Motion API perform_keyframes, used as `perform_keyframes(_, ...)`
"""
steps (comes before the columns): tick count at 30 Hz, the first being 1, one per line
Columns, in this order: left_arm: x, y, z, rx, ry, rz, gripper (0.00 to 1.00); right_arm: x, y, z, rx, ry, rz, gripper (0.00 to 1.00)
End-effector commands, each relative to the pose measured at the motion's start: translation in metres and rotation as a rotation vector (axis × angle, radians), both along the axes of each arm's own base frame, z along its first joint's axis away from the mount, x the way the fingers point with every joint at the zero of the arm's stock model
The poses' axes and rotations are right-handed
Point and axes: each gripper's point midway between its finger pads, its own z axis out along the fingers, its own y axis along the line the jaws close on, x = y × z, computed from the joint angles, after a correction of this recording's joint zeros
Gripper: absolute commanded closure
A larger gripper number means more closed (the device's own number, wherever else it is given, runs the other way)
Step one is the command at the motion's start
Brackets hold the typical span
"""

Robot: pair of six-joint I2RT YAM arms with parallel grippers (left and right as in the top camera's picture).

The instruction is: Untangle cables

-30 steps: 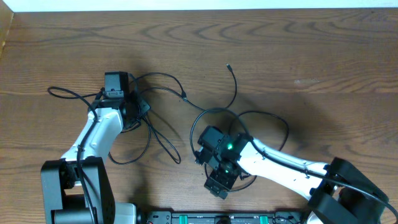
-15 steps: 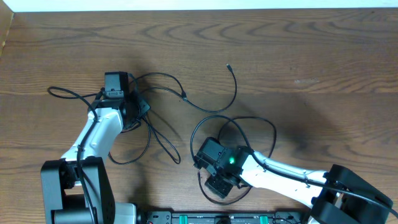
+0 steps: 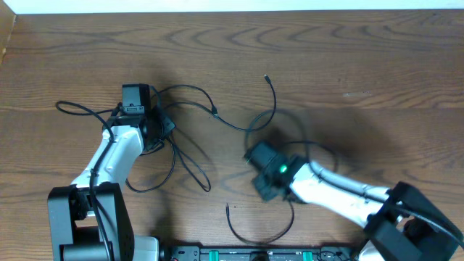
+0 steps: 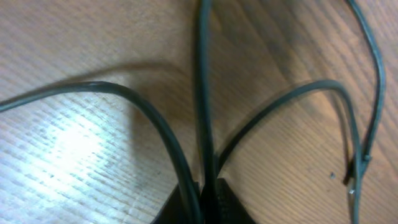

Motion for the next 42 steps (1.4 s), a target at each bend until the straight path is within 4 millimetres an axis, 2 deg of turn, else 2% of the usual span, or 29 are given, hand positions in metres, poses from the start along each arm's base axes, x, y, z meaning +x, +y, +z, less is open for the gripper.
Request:
perform_keyframes(1, 0.001, 0.004, 0.000, 0.017, 0.003, -0.002, 0.84, 0.055, -0.030, 0.007, -0.018, -0.076, -0.163, 0.99)
perform_keyframes(5, 0.001, 0.004, 0.000, 0.017, 0.003, -0.002, 0.84, 0.120, -0.050, 0.041, 0.007, -0.219, -0.197, 0.99)
perform_keyframes(7, 0.001, 0.004, 0.000, 0.017, 0.004, -0.003, 0.84, 0.156, -0.071, 0.065, -0.017, -0.316, -0.256, 0.99)
perform_keyframes(10, 0.000, 0.003, 0.000, 0.017, 0.004, -0.003, 0.85, 0.189, -0.090, 0.094, 0.008, -0.381, -0.288, 0.99)
perform_keyframes(12, 0.000, 0.003, 0.000, 0.017, 0.005, -0.003, 0.86, 0.196, -0.088, 0.106, 0.063, -0.369, -0.249, 0.99)
perform_keyframes(14, 0.000, 0.003, 0.000, 0.016, 0.005, -0.003, 0.86, 0.188, -0.075, 0.113, 0.140, -0.305, -0.179, 0.99)
perform_keyframes(19, 0.000, 0.004, 0.000, 0.017, 0.005, -0.002, 0.85, 0.133, -0.040, 0.114, 0.233, -0.087, -0.008, 0.96)
perform_keyframes(23, 0.000, 0.004, 0.000, 0.017, 0.004, -0.002, 0.83, 0.092, -0.028, 0.111, 0.194, 0.023, 0.100, 0.92)
perform_keyframes(26, 0.000, 0.004, 0.000, 0.017, 0.004, -0.002, 0.83, 0.071, -0.019, 0.109, 0.173, 0.069, 0.151, 0.86)
perform_keyframes(34, 0.000, 0.004, 0.000, 0.017, 0.004, -0.002, 0.83, 0.047, 0.001, 0.107, 0.154, 0.098, 0.237, 0.46)
perform_keyframes(35, 0.000, 0.004, 0.000, 0.017, 0.004, -0.002, 0.83, 0.045, 0.001, 0.105, 0.139, 0.098, 0.245, 0.36)
perform_keyframes(36, 0.000, 0.004, 0.000, 0.017, 0.005, -0.002, 0.83, 0.043, 0.000, 0.104, 0.124, 0.098, 0.249, 0.15)
perform_keyframes(37, 0.000, 0.004, 0.000, 0.017, 0.005, -0.002, 0.83, 0.042, -0.001, 0.103, 0.108, 0.098, 0.247, 0.01)
perform_keyframes(42, 0.000, 0.004, 0.000, 0.017, 0.005, -0.002, 0.83, 0.035, -0.013, 0.097, -0.009, 0.104, 0.157, 0.01)
